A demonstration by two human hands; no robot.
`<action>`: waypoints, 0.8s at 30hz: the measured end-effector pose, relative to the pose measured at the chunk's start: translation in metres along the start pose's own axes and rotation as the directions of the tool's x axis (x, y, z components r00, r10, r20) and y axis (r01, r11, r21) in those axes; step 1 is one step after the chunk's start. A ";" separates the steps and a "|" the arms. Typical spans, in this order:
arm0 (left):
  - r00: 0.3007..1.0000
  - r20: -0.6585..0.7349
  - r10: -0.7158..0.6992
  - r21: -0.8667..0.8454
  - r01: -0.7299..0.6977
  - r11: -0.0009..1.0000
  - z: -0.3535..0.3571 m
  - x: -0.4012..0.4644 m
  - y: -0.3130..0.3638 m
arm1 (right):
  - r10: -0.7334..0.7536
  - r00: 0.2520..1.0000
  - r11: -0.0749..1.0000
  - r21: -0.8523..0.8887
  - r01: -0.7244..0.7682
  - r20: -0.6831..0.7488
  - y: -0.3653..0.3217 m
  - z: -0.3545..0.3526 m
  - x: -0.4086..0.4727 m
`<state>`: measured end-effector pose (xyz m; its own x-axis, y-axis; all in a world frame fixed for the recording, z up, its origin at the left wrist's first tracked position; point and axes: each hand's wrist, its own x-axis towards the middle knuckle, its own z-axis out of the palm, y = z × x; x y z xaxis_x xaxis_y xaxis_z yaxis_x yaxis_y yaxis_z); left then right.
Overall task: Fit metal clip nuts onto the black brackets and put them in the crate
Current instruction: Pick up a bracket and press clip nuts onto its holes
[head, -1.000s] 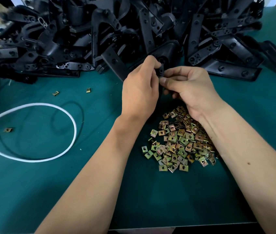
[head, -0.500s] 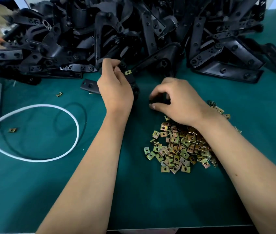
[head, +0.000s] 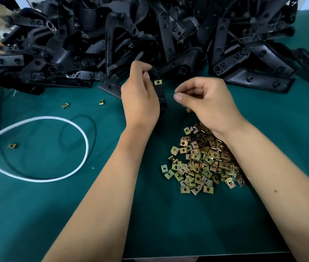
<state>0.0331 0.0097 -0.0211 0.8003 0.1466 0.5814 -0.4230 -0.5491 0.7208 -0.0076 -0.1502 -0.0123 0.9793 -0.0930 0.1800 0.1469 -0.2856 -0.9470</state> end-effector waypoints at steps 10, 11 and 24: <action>1.000 -0.013 -0.002 -0.021 0.002 1.000 0.002 -0.001 0.004 | 0.110 0.991 0.942 0.311 -0.130 0.081 -0.007 0.000 -0.003; 1.000 -0.011 0.000 -0.027 0.000 1.000 0.002 -0.001 0.004 | 0.117 0.989 0.941 0.308 -0.139 0.088 -0.007 0.000 -0.003; 1.000 0.000 0.012 -0.044 -0.012 0.999 0.001 -0.002 0.006 | 0.104 0.992 0.974 0.196 -0.116 0.071 -0.010 0.001 -0.006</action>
<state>0.0298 0.0050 -0.0185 0.7951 0.1399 0.5901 -0.4509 -0.5144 0.7295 -0.0150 -0.1456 -0.0044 0.9966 -0.0546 0.0617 0.0571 -0.0808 -0.9951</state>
